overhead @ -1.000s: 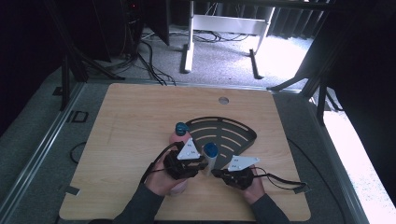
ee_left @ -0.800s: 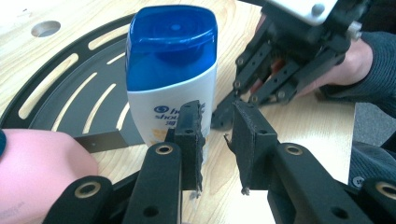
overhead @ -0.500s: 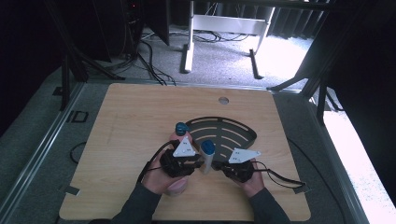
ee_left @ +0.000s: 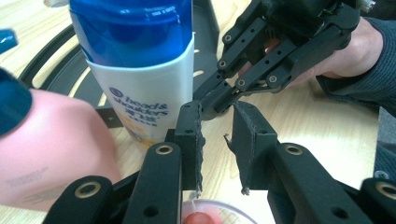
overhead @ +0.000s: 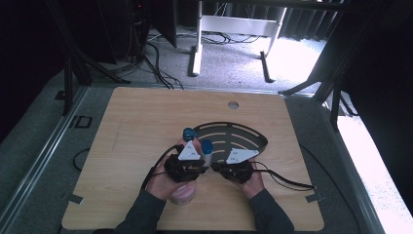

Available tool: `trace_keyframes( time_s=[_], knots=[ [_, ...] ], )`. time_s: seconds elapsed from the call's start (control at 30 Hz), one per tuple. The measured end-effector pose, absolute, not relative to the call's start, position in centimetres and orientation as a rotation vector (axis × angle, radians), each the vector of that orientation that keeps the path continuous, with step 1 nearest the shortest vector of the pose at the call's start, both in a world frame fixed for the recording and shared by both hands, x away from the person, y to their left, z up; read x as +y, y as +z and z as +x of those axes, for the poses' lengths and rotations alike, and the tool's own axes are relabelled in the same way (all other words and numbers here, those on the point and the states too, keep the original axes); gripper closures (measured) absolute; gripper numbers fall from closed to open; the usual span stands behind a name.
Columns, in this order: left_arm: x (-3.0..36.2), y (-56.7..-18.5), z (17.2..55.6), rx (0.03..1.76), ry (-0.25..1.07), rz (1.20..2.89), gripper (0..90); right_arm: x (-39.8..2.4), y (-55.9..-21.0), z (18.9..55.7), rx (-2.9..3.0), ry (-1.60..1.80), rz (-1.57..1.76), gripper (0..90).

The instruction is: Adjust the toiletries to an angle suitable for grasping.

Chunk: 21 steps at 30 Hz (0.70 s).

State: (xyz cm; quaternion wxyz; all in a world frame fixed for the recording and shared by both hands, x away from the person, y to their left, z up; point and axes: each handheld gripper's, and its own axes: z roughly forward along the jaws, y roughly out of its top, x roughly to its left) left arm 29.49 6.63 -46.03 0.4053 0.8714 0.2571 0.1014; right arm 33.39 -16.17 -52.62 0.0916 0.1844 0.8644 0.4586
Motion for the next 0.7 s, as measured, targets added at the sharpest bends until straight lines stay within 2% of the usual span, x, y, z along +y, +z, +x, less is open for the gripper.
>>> trace_keyframes(
  time_s=[0.7],
  knots=[
    [9.5, -46.0, 30.3, 0.741, 0.291, 2.172, 72.9, -13.8, -52.7, 34.9, 2.579, 1.393, 0.565, 87.7]
  ],
)
